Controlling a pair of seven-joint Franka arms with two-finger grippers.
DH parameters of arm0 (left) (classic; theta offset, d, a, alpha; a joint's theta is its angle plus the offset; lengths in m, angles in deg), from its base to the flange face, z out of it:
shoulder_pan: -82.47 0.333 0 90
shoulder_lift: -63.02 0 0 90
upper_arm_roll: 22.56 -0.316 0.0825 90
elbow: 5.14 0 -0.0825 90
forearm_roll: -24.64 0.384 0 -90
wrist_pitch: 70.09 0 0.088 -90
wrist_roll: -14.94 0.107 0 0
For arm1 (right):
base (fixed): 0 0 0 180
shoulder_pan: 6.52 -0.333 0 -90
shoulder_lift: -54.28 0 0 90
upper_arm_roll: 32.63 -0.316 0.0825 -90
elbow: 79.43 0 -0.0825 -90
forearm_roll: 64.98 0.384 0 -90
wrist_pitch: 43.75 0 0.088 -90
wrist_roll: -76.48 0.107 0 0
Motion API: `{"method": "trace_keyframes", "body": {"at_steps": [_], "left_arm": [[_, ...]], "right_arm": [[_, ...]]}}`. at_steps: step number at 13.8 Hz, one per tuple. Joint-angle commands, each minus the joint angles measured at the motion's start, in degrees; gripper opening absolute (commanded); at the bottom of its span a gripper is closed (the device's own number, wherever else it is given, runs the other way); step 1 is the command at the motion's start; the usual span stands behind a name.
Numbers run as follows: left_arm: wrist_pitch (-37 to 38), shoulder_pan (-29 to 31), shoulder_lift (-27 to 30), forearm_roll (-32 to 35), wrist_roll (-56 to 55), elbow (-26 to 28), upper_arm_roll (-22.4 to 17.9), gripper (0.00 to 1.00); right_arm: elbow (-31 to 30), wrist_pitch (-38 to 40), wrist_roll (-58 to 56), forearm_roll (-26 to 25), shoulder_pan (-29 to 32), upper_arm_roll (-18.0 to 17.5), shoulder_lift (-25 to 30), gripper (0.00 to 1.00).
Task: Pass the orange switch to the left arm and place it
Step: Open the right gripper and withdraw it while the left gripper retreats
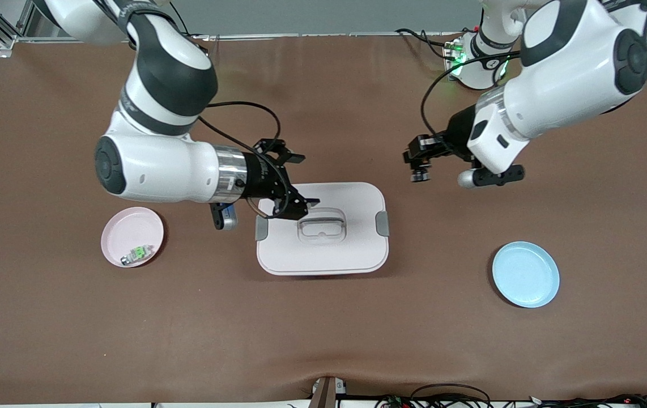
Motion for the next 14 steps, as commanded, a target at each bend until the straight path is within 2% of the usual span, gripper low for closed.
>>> {"method": "trace_keyframes", "body": {"at_steps": [1,5,9,12,14], "left_arm": [[4.6,3.41,1.8,4.02,-0.53,-0.04,0.23,0.19],[8.55,10.78,3.47,5.42,-1.41,-0.04,0.14,0.19],[10.24,18.7,4.0,8.23,-6.66,-0.04,0.14,0.19],[9.62,19.15,3.39,17.89,-16.32,-0.04,0.14,0.19],[7.87,20.46,2.95,19.58,-18.97,0.05,-0.3,0.19]], "right_arm": [[-0.22,5.2,-10.71,-0.47,3.54,-0.14,2.11,1.0],[-0.22,13.28,-32.84,-8.81,6.62,-0.23,2.47,1.0],[-0.22,16.46,-49.71,-18.38,9.0,-0.32,2.73,1.0],[-0.22,18.83,-66.59,-31.99,9.27,-0.58,3.52,1.0],[-0.22,19.37,-75.03,-35.44,9.44,-0.14,4.31,1.0]]}}
